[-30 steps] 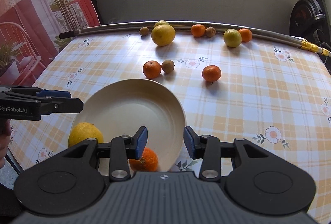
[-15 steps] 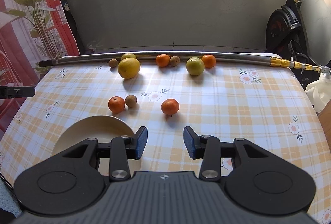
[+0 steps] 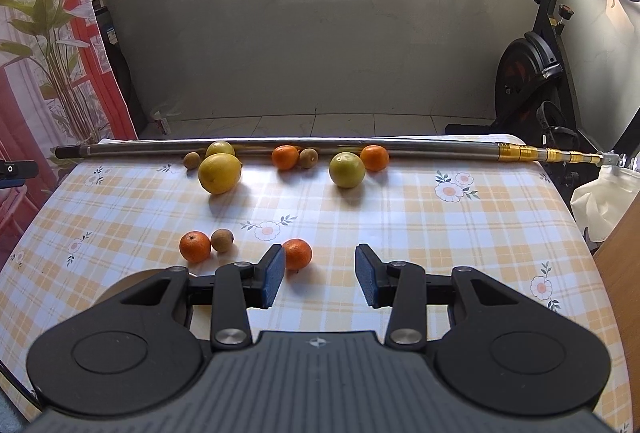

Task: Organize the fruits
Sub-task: 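Grasp a brown kiwi with the left tool while the right tool approaches an orange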

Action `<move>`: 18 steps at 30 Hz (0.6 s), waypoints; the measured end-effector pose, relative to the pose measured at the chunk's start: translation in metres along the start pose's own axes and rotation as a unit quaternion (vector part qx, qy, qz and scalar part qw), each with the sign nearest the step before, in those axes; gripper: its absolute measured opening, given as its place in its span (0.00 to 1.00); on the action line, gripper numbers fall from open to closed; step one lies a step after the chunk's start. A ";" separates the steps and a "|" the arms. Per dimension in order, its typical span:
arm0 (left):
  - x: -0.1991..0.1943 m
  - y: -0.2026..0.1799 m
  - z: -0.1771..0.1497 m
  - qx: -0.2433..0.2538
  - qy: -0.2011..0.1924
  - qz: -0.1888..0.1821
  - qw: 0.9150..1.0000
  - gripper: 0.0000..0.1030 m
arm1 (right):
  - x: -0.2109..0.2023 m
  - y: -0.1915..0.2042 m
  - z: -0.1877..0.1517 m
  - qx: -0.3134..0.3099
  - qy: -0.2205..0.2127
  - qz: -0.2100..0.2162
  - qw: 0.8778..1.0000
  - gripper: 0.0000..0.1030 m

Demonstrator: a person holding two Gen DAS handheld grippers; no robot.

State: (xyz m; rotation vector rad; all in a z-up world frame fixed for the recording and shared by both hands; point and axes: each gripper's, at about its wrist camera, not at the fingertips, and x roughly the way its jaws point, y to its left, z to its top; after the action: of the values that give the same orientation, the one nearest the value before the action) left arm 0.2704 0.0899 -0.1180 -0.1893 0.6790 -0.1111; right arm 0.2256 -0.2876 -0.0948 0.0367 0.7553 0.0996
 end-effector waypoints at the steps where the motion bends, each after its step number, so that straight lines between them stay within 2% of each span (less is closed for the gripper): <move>1: 0.000 0.000 0.002 -0.002 -0.001 0.000 1.000 0.59 | 0.001 -0.001 0.002 0.000 -0.001 0.001 1.000 0.41; 10: 0.016 -0.004 0.020 -0.014 0.002 0.003 1.000 0.59 | 0.018 -0.012 0.022 0.006 -0.010 0.002 1.000 0.41; 18: 0.047 -0.015 0.040 -0.025 0.013 0.000 1.000 0.58 | 0.044 -0.026 0.041 0.017 -0.015 0.001 1.000 0.41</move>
State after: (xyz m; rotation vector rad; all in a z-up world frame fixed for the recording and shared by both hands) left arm 0.3309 0.0726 -0.1132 -0.2368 0.7077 -0.0970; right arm 0.2874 -0.3093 -0.0964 0.0711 0.7274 0.0870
